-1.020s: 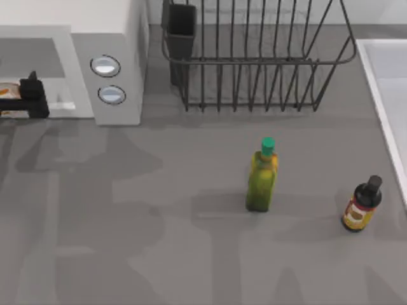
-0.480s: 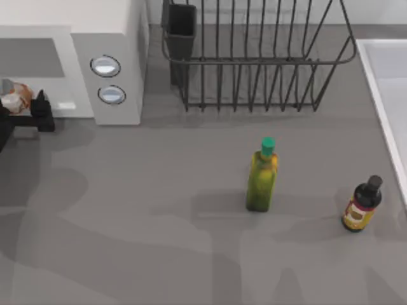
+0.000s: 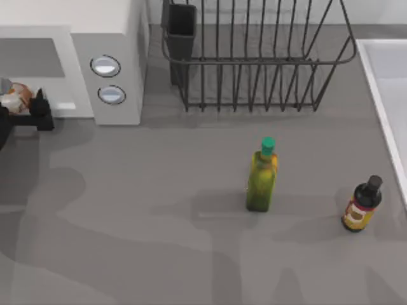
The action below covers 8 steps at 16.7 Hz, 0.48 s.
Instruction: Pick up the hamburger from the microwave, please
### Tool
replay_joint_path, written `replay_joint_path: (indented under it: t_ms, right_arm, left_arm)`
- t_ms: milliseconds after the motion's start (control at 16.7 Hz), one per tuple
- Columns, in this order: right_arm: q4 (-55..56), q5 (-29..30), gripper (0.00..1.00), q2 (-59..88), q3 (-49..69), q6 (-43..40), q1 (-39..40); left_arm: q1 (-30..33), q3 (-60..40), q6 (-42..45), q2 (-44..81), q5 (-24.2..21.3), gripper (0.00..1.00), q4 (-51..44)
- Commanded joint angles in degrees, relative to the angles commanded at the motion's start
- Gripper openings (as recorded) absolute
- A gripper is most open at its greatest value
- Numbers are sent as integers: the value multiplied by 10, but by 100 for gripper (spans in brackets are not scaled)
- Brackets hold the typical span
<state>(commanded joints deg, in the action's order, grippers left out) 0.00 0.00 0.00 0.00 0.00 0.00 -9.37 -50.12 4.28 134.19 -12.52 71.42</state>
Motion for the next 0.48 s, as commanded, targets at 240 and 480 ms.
replay_joint_path:
  t_ms: [240,480]
  right_arm:
    - [0,0,100,0,0,0,0]
    - [0,0,100,0,0,0,0]
  left_arm:
    - [5,-65,-1,47,5,100,-41]
    - [13,-215,-4,127,17,100,-124]
